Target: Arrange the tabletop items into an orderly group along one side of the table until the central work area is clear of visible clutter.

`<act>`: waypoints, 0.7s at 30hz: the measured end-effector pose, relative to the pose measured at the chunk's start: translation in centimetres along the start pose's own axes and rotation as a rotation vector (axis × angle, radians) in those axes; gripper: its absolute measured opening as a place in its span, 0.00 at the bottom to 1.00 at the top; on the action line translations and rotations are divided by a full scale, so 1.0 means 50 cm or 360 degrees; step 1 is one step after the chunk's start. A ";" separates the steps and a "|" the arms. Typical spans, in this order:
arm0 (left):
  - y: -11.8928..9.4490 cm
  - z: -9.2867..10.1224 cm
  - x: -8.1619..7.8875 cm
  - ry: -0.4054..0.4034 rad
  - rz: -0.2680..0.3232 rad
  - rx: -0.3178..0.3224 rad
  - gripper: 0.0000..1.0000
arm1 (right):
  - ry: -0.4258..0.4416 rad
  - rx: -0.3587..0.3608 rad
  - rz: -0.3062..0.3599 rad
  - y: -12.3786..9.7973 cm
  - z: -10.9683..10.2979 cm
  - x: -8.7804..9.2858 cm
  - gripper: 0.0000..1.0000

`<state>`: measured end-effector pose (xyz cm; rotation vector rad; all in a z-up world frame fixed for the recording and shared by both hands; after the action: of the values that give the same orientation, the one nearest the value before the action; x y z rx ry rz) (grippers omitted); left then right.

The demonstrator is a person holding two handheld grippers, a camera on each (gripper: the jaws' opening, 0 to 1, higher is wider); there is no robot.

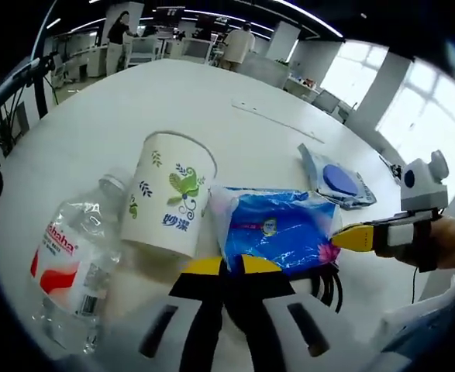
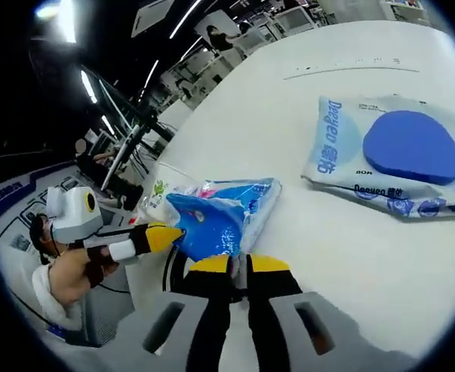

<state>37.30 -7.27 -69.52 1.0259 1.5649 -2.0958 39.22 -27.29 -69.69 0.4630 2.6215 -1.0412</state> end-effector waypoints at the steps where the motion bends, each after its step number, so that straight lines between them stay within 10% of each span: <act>1: -0.003 0.001 0.000 0.0007 0.0006 -0.0006 0.02 | -0.0023 0.0009 0.0003 -0.002 0.000 0.000 0.00; 21: -0.042 0.084 -0.039 0.0141 0.0094 0.0105 0.00 | -0.0014 0.0010 0.0146 -0.093 0.012 -0.016 0.00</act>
<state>35.81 -10.73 -66.11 1.1886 1.4954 -2.1014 38.20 -31.05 -67.01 0.5729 2.5635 -1.0204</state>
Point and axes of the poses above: the point that each gripper's makers call its tool centre point, and the gripper's own axes: y roughly forward along the fingers, z roughly to its right, x roughly out of its underside, the point moved 8 cm from there along -y, roughly backward along the fingers, and after that the axes turned 15 degrees about y, right-handed, at the moved point
